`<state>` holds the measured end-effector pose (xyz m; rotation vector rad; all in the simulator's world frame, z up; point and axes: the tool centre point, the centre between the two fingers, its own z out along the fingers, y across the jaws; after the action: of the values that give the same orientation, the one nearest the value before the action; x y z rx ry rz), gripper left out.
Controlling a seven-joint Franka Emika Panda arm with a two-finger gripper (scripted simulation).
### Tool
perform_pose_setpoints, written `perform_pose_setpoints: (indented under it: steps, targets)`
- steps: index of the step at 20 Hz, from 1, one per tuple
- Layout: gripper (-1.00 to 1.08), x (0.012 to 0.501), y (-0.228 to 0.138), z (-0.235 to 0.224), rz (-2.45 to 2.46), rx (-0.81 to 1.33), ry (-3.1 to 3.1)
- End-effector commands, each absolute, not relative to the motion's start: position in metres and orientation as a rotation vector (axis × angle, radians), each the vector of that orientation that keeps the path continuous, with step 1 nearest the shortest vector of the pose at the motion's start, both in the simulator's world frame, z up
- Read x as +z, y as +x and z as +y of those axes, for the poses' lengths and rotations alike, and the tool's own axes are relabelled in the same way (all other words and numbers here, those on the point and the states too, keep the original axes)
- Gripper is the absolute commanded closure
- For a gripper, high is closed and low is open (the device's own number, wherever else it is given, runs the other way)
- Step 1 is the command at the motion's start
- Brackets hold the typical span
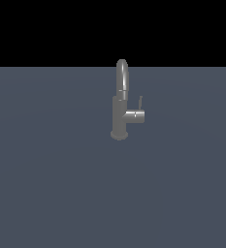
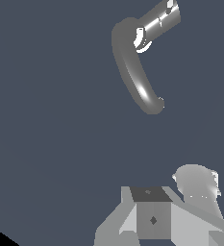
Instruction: Turn on the faucet by rotating a designated handle.
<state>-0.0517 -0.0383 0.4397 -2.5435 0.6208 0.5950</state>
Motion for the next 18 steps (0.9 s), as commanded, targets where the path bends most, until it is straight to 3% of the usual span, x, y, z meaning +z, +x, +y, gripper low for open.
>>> perform_pose_setpoints:
  steps: [1,18]
  targets:
    - [1.08,0.431,-0.038,-0.043,0.660,0.634,-2.488]
    - [1.08,0.354,0.041,-0.077,0.906,0.886,-2.059]
